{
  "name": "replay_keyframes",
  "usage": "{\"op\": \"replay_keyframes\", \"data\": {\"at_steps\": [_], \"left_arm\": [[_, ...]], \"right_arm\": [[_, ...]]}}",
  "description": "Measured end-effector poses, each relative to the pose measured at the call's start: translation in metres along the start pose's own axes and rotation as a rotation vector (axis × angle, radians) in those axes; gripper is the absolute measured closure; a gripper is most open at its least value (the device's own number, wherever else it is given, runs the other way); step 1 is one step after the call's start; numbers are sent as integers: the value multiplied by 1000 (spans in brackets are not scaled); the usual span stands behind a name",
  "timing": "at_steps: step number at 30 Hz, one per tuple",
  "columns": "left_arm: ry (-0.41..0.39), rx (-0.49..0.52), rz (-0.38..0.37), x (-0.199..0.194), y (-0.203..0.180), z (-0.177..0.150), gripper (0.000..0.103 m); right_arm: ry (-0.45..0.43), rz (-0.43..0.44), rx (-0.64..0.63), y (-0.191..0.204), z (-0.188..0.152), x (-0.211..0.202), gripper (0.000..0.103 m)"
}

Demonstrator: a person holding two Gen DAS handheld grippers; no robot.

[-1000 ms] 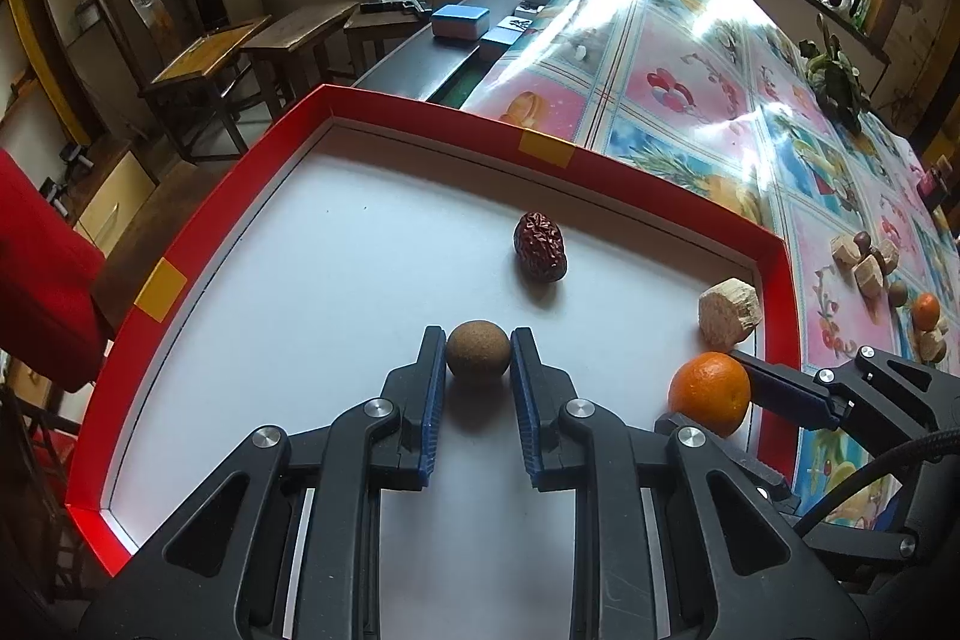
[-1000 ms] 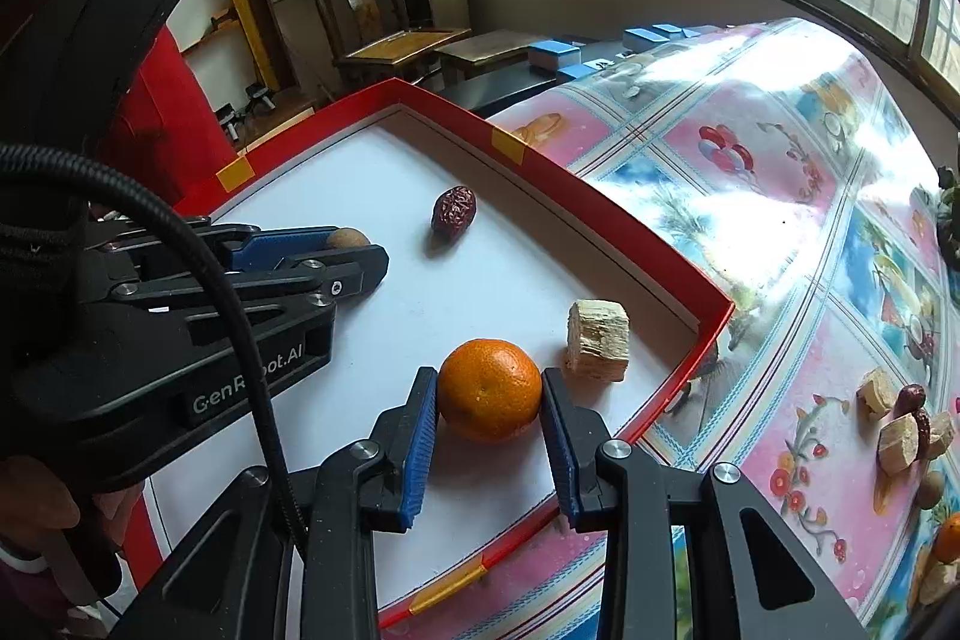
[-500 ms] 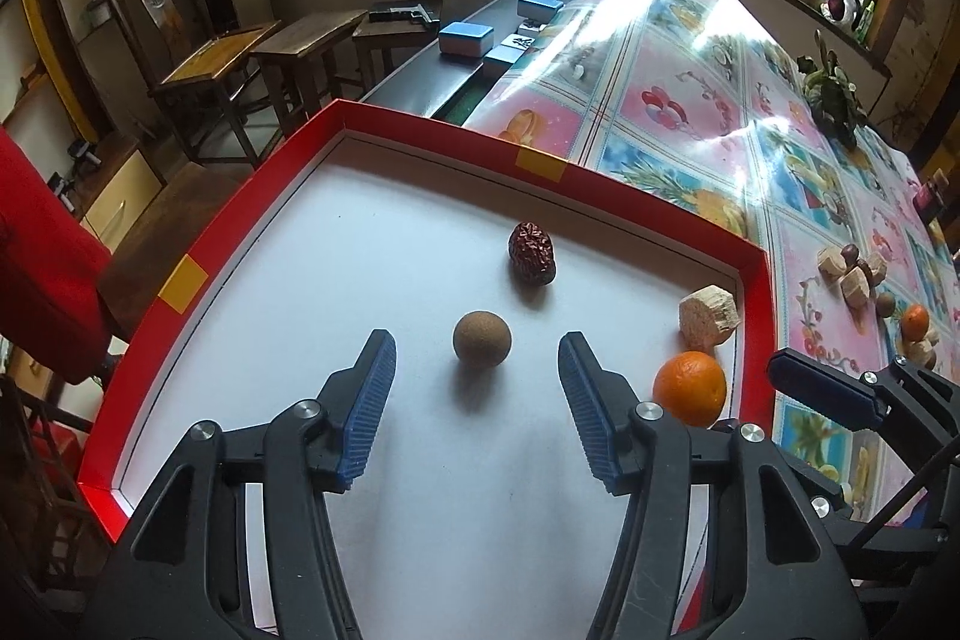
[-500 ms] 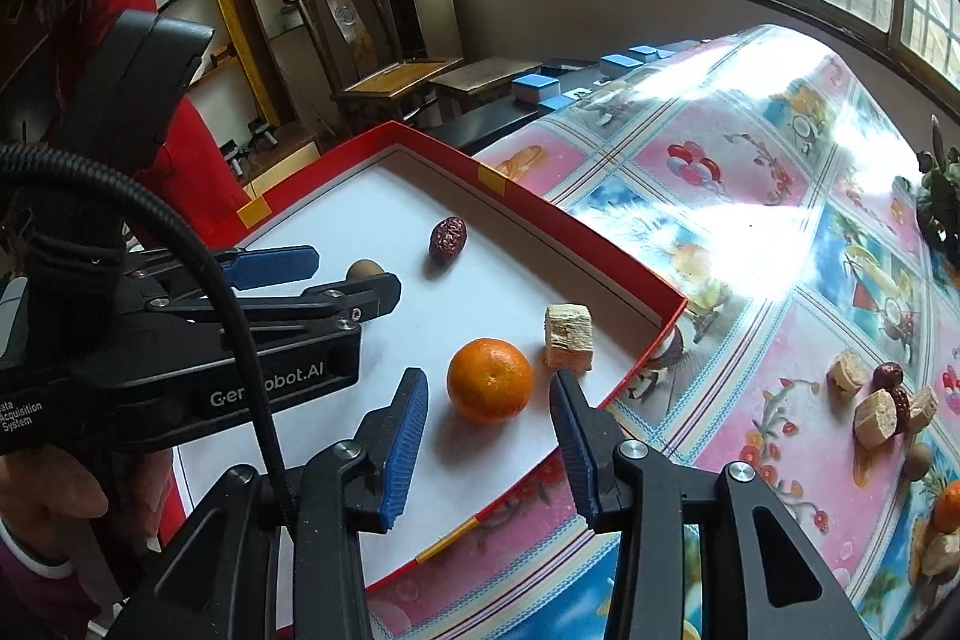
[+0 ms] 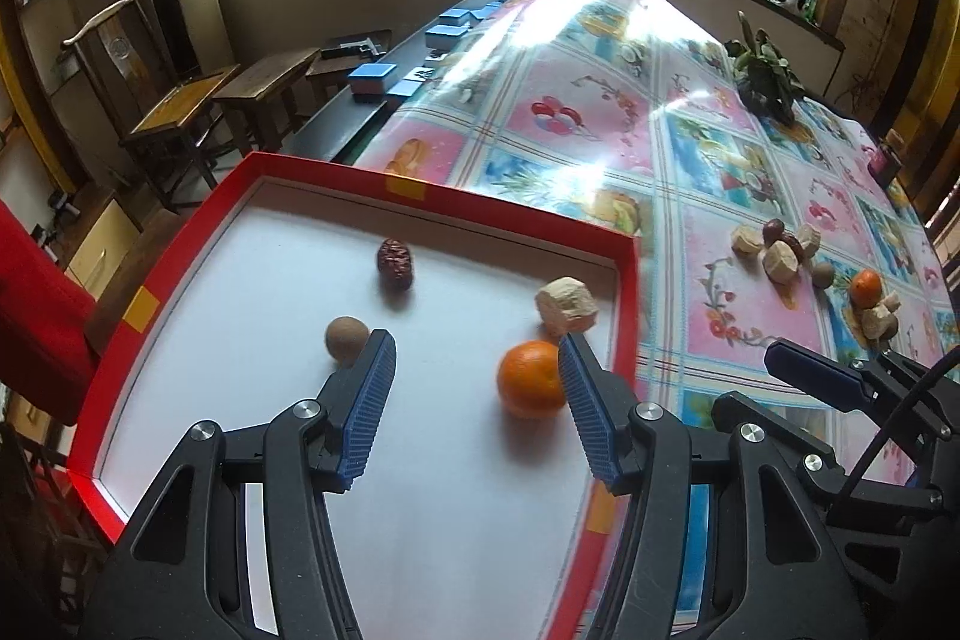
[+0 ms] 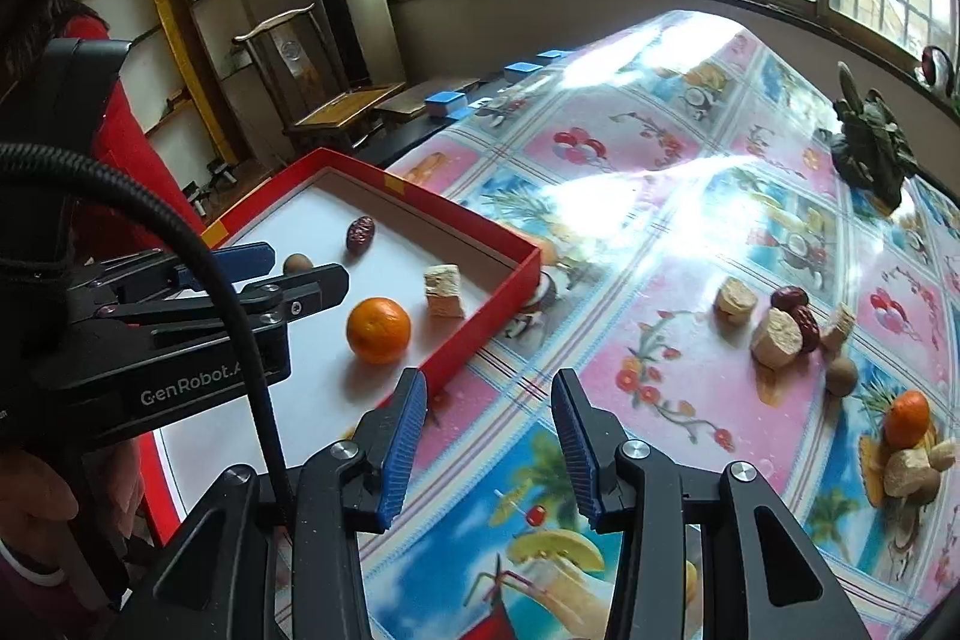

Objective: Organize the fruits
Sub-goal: 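Lower and open both grippers to release the brown fruit and orange into the tray, then withdraw both grippers from the tray toward the remaining fruit pile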

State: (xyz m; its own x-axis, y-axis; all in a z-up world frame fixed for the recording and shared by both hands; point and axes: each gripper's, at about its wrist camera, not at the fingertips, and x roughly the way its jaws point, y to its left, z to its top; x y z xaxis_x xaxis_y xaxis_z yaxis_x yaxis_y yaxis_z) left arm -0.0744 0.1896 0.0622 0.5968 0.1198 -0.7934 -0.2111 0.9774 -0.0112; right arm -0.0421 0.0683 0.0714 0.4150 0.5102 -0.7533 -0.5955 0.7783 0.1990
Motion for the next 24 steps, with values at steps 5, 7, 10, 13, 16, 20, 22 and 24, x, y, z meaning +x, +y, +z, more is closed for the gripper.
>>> {"op": "replay_keyframes", "data": {"at_steps": [5, 7, 10, 13, 16, 20, 22, 24], "left_arm": [[1, 53, -40, -1, -34, 0, 46], [2, 73, -54, -1, -47, 0, 46], [9, 98, -80, 1, -67, 0, 46], [16, 116, -105, 4, -85, 0, 46], [38, 120, -142, 9, -103, 1, 46], [55, 139, -169, 15, -126, 3, 46], [59, 146, -180, 18, -136, 5, 46], [76, 147, -203, 23, -145, 7, 46]], "right_arm": [[-7, -53, 60, -32, -14, -16, 61], [-12, -71, 83, -44, -20, -24, 61], [-16, -104, 113, -62, -30, -35, 61], [-16, -142, 145, -81, -42, -46, 61], [-11, -177, 187, -101, -56, -57, 61], [-16, -214, 240, -129, -72, -71, 60], [-26, -223, 261, -141, -78, -78, 60], [-34, -230, 274, -151, -83, -83, 60]]}}
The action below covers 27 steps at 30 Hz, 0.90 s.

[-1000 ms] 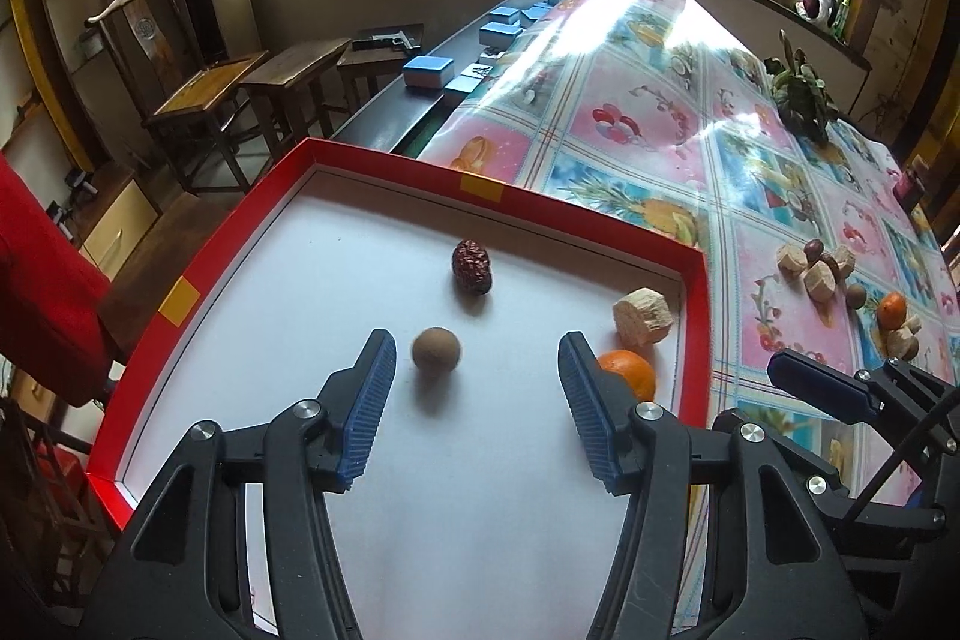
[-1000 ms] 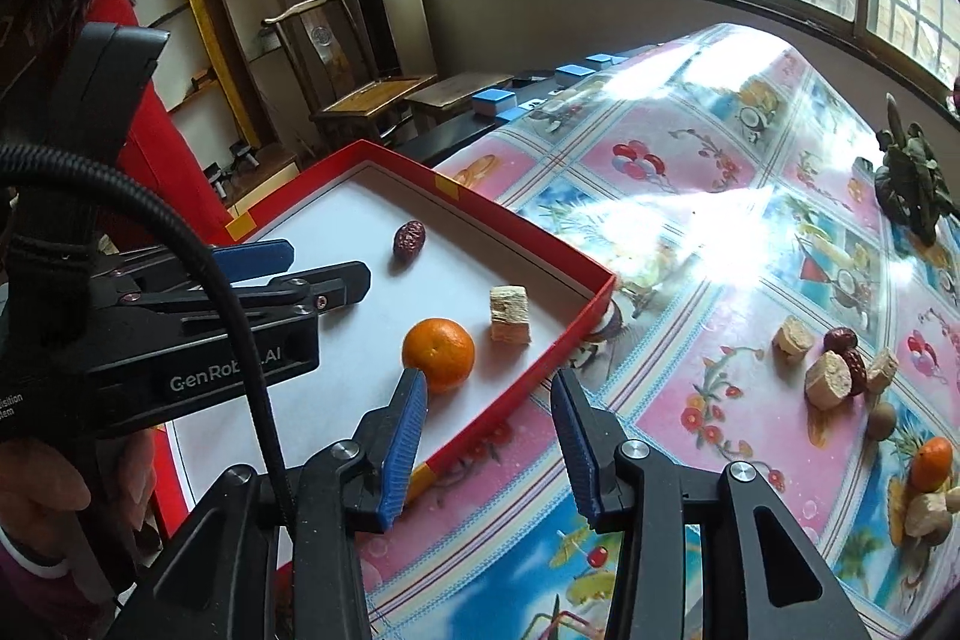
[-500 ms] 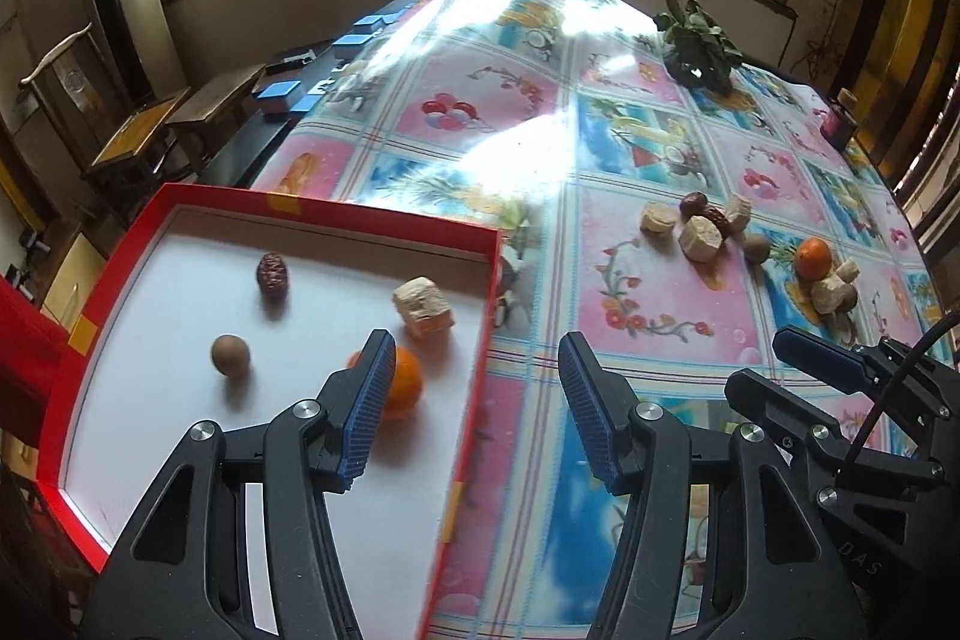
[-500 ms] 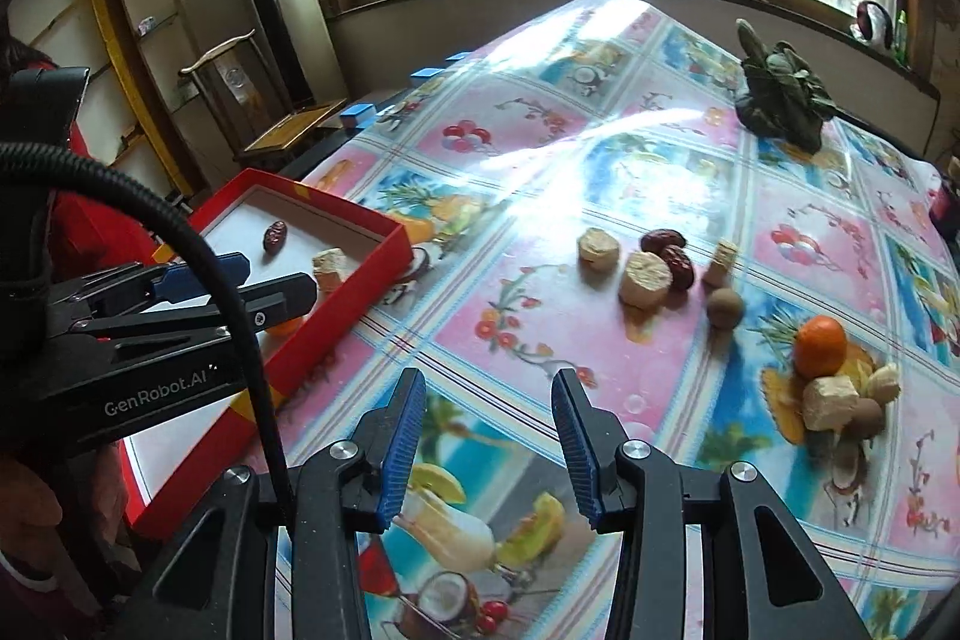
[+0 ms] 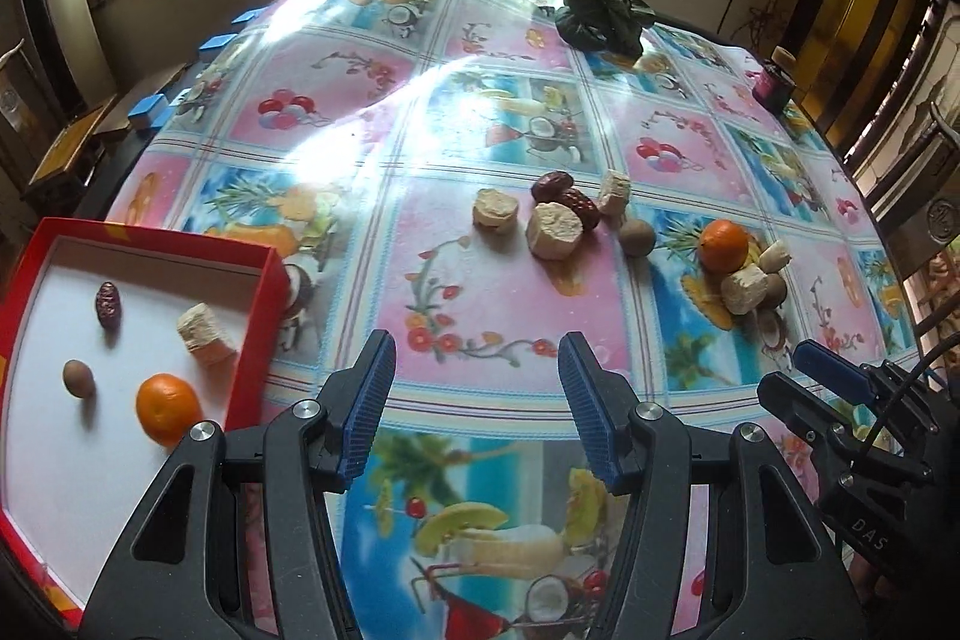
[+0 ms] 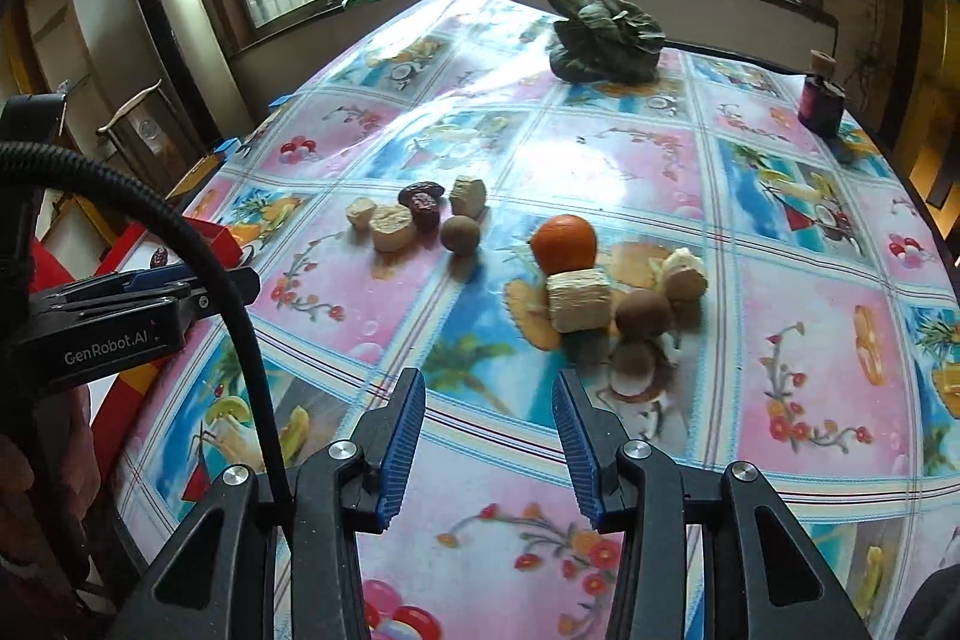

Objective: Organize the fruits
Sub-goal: 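Withdraw both grippers from the tray toward the remaining fruit pile, then grasp a white round chunk with the left gripper while the right gripper grasps a brown round fruit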

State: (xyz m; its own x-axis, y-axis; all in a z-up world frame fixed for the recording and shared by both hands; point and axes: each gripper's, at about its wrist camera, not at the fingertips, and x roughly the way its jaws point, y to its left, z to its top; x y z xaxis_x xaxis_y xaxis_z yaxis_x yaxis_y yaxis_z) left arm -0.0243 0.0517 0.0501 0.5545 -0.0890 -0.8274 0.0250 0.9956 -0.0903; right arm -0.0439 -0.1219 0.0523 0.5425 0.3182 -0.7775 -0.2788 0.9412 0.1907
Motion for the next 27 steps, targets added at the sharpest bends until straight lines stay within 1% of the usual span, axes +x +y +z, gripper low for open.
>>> {"op": "replay_keyframes", "data": {"at_steps": [3, 8, 12, 16, 19, 23, 24, 25, 26, 27], "left_arm": [[11, 1, -6, 13, -11, 6, 46], [58, -3, -6, 45, -25, 18, 46], [46, -1, 33, 61, -30, 30, 46], [36, -5, 35, 70, -31, 40, 46], [40, 15, 47, 78, -37, 46, 46], [33, 59, 41, 82, -44, 52, 46], [32, 72, 49, 84, -45, 52, 48], [24, 79, 40, 84, -45, 52, 54], [17, 86, 29, 83, -45, 51, 69], [16, 99, 25, 82, -46, 50, 74]], "right_arm": [[-6, -2, 5, -12, -2, -2, 60], [-5, 24, -6, -28, -3, -2, 60], [10, 51, 16, -41, -1, 5, 59], [15, 76, 33, -47, 2, 9, 59], [11, 84, 36, -49, 4, 10, 59], [23, 87, 44, -51, 2, 14, 59], [22, 83, 43, -49, 2, 15, 59], [21, 80, 40, -49, 2, 16, 59], [22, 78, 35, -48, 2, 16, 59], [24, 74, 30, -47, 1, 16, 59]]}}
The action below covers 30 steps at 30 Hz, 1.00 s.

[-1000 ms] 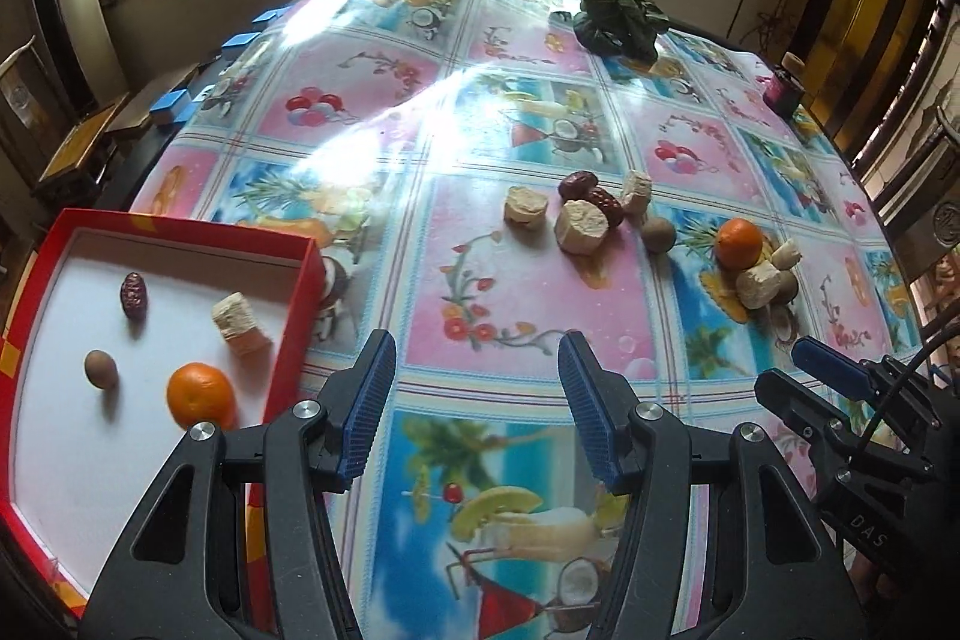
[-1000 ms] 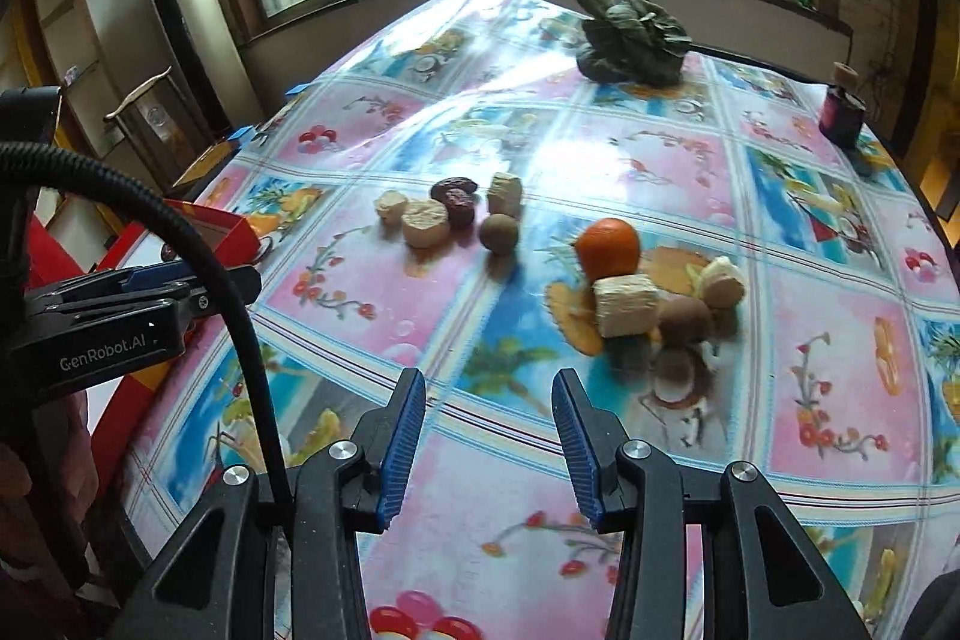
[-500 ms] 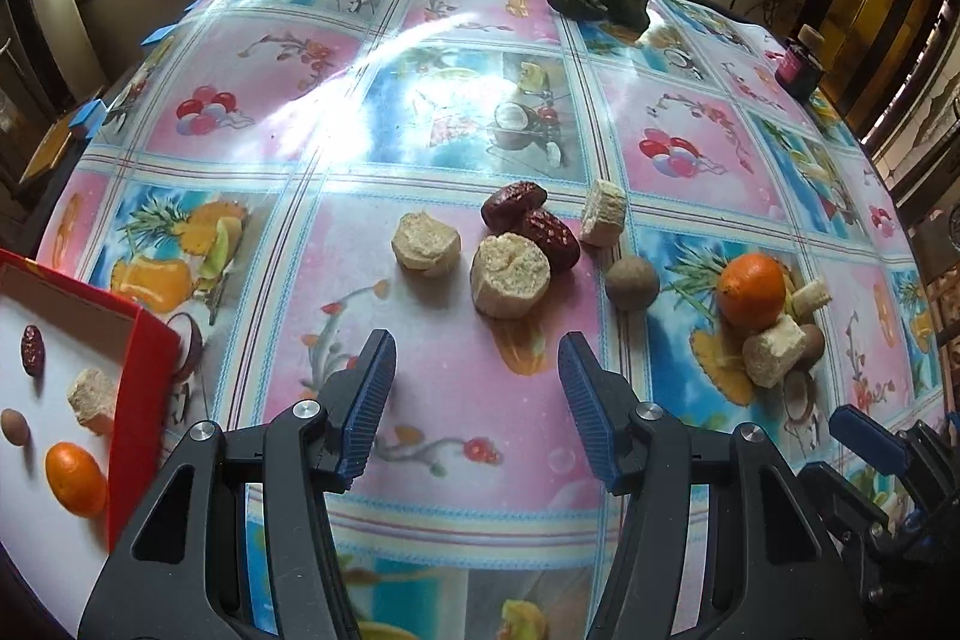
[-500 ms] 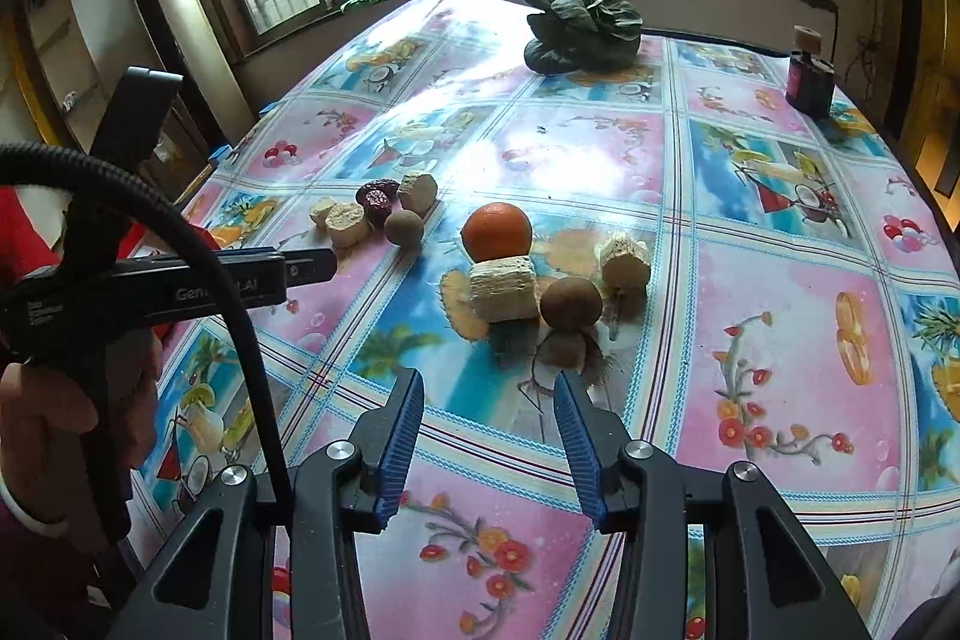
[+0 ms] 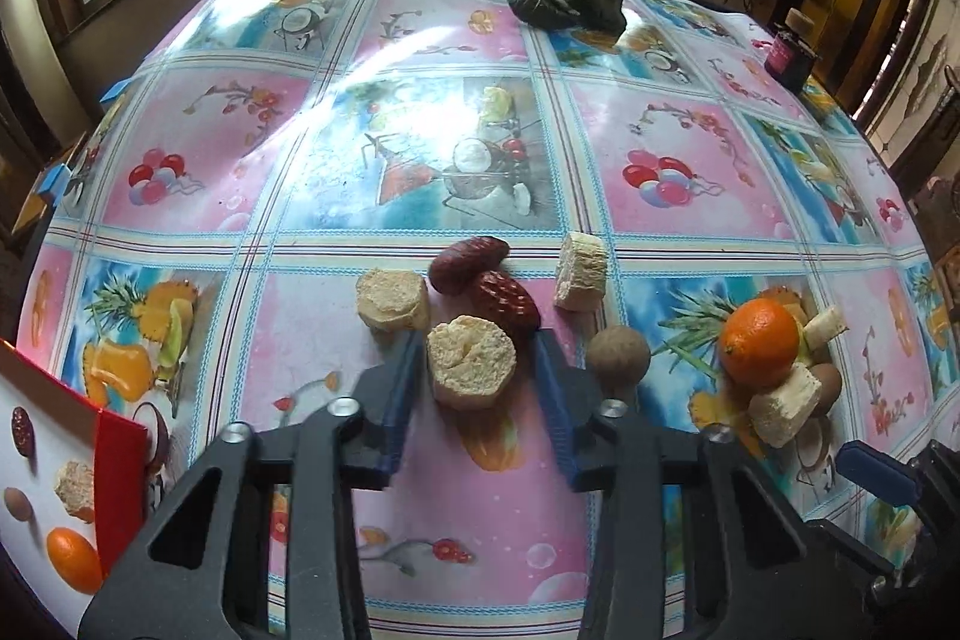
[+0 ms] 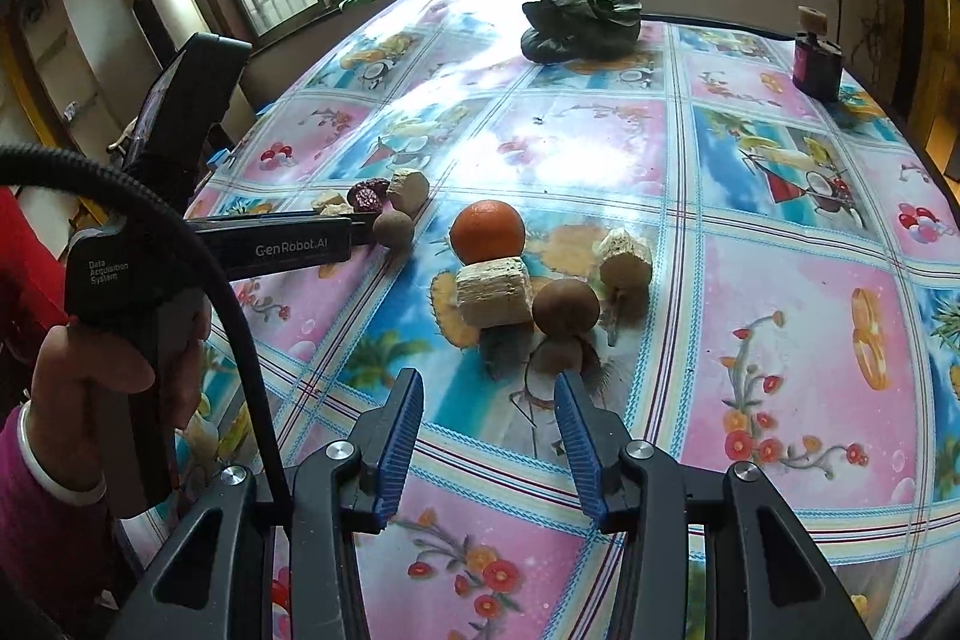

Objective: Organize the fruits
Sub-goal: 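Grasp a white round chunk with the left gripper while the right gripper grasps a brown round fruit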

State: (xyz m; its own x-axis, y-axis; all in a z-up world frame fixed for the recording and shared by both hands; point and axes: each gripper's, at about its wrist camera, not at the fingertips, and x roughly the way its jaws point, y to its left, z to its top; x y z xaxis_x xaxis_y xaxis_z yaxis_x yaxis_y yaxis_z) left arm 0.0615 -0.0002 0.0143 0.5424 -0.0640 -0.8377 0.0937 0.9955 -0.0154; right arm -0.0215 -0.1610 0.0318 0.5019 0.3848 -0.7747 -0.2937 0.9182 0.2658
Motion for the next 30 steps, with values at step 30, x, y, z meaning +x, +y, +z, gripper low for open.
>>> {"op": "replay_keyframes", "data": {"at_steps": [30], "left_arm": [[-43, -55, -18, -86, 66, -53, 74]], "right_arm": [[24, 34, -174, 68, 72, 71, 59]]}}
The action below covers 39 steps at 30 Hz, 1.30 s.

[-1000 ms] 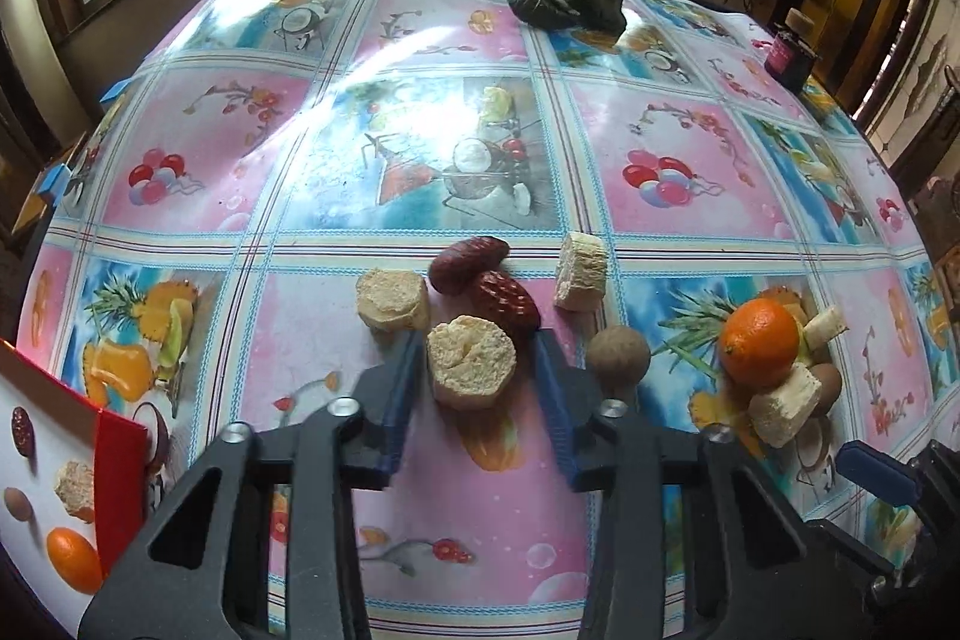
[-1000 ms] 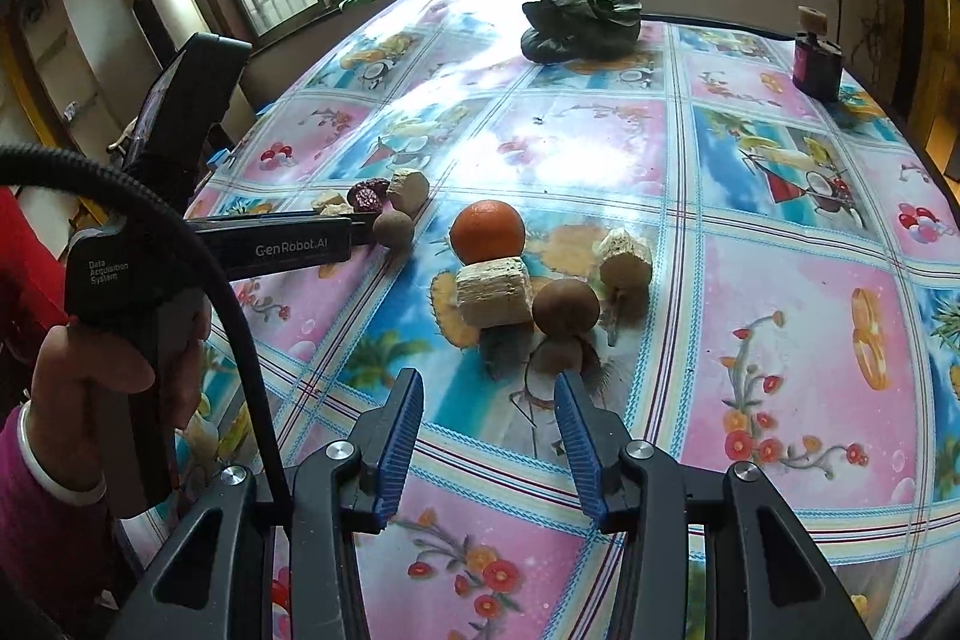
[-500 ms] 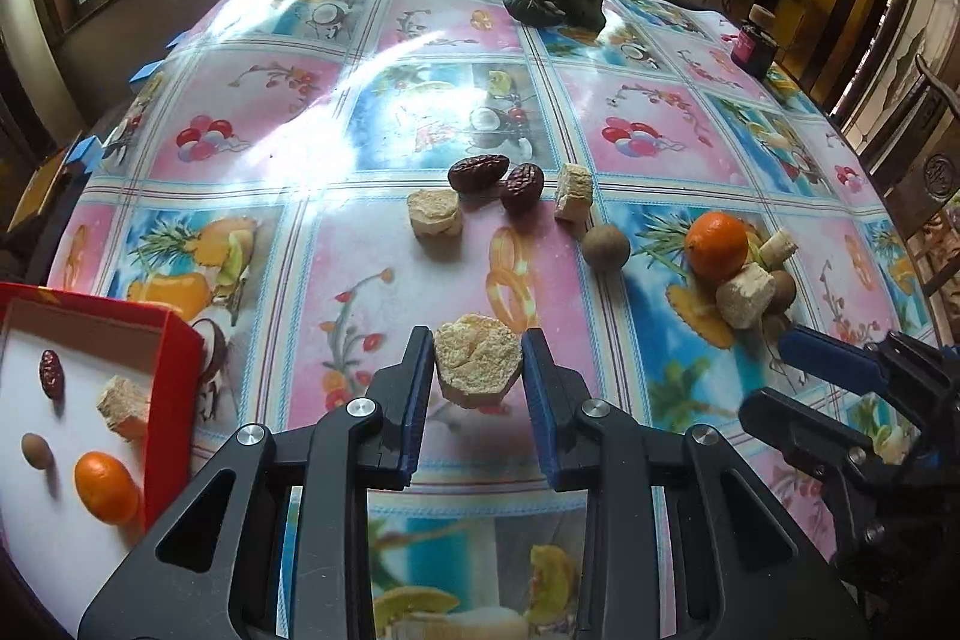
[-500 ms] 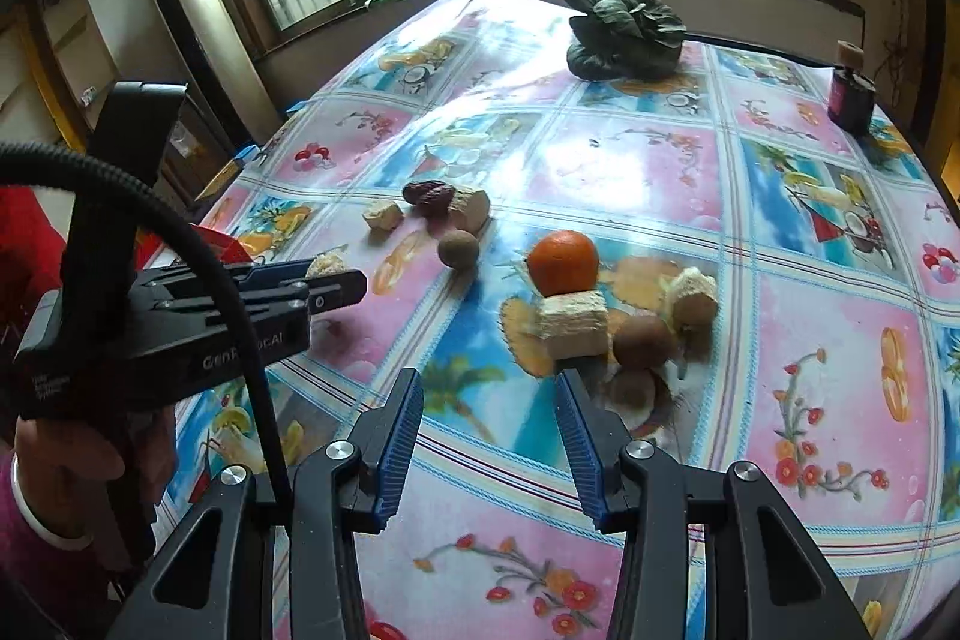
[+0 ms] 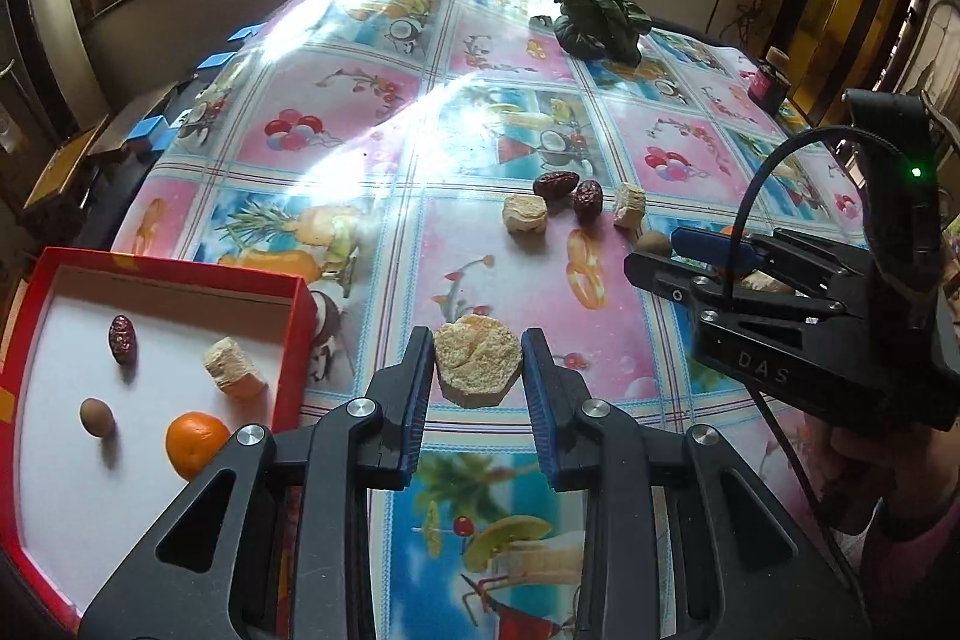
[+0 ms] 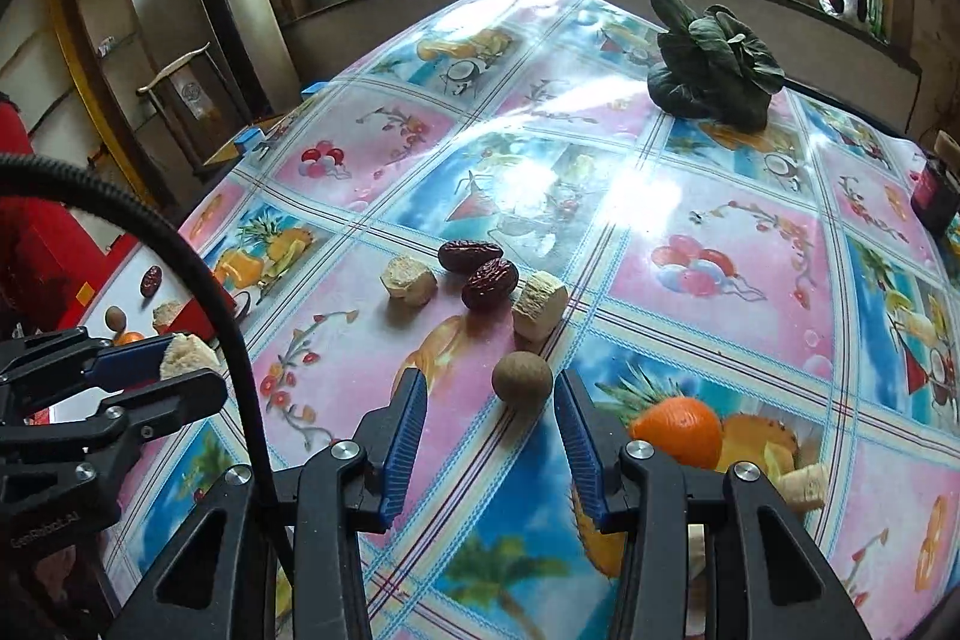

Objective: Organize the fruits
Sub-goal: 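Grasp a white round chunk with the left gripper while the right gripper grasps a brown round fruit, then carry the white chunk and brown fruit over the red tray with both grippers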

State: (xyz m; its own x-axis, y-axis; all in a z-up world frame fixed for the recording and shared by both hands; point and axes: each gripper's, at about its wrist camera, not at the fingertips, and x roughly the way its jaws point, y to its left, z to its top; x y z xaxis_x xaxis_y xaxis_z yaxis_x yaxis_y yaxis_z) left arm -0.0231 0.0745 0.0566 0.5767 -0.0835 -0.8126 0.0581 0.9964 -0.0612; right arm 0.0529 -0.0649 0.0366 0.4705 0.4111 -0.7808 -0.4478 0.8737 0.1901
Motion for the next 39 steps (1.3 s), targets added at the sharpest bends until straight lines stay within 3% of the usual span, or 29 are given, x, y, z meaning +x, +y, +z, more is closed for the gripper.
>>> {"op": "replay_keyframes", "data": {"at_steps": [4, 21, 30, 39], "left_arm": [[-6, -9, 16, -4, 8, -1, 74], [-22, -46, 26, -23, 30, -17, 74], [-58, -61, 114, -51, 50, -37, 74], [-82, -86, 139, -82, 67, -59, 74]], "right_arm": [[47, -34, -27, 0, 1, 16, 81], [-40, 16, 42, 22, -37, -39, 81], [-76, 68, 34, 58, -54, -61, 81], [-107, 118, 9, 95, -63, -76, 81]]}}
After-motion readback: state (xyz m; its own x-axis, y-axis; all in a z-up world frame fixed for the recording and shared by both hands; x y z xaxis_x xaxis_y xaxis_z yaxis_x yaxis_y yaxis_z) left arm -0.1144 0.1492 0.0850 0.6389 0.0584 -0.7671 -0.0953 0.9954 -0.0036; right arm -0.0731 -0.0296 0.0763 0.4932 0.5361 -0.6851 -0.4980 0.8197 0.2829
